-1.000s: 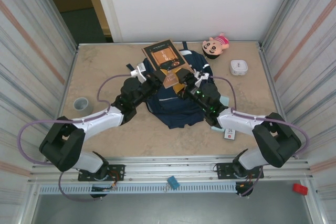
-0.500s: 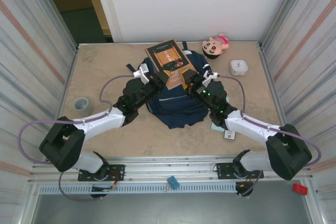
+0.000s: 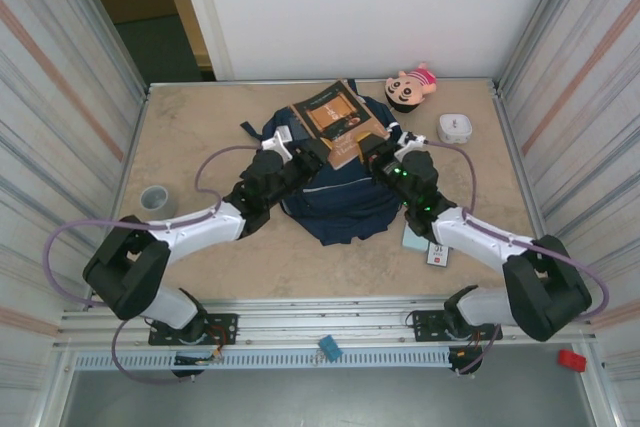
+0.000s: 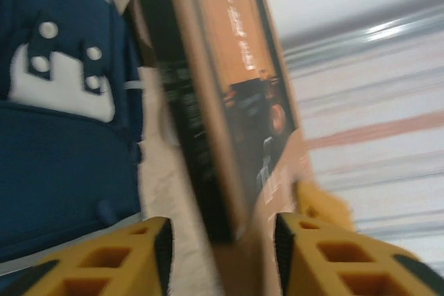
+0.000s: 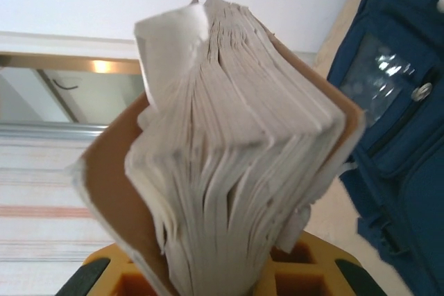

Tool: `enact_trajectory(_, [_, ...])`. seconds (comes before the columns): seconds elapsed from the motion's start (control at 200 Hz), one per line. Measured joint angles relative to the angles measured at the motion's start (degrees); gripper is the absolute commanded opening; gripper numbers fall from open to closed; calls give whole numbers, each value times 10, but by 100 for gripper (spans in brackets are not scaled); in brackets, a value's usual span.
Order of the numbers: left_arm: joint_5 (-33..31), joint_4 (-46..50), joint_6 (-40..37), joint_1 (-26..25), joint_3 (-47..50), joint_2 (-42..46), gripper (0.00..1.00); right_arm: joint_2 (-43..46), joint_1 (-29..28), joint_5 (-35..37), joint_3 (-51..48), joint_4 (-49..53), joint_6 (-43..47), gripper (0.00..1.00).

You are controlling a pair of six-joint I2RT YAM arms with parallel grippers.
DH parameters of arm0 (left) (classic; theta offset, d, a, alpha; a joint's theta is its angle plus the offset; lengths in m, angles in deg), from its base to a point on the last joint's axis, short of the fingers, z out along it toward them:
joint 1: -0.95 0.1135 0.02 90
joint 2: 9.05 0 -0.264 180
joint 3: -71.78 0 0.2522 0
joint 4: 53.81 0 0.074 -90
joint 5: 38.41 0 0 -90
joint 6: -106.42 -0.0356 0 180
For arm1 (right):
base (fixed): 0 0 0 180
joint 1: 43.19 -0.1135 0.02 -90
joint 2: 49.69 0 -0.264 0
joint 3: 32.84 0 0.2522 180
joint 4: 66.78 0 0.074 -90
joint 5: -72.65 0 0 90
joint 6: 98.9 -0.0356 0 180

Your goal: Pack books, pencil case, and school supplies into a backpack

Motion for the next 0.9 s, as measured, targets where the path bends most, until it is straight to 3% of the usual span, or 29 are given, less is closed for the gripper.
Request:
enact_trajectory(0.205, [13, 175, -149, 20, -23, 33, 60, 104, 110, -70, -24, 127, 93, 0])
enact_trajectory(0.441, [59, 325, -445, 26, -85, 28, 70, 235, 223, -172, -4, 330, 241, 0])
enact_trajectory(0.571, [109, 392, -612, 14, -166, -38, 74, 270, 301, -204, 14, 405, 290, 0])
enact_trajectory(0.692, [116, 443, -741, -20, -249, -124, 79, 283, 346, -220, 14, 456, 314, 0])
enact_trajectory(0.902, [139, 492, -857, -46, -327, -232, 84, 280, 381, -241, 14, 511, 343, 0])
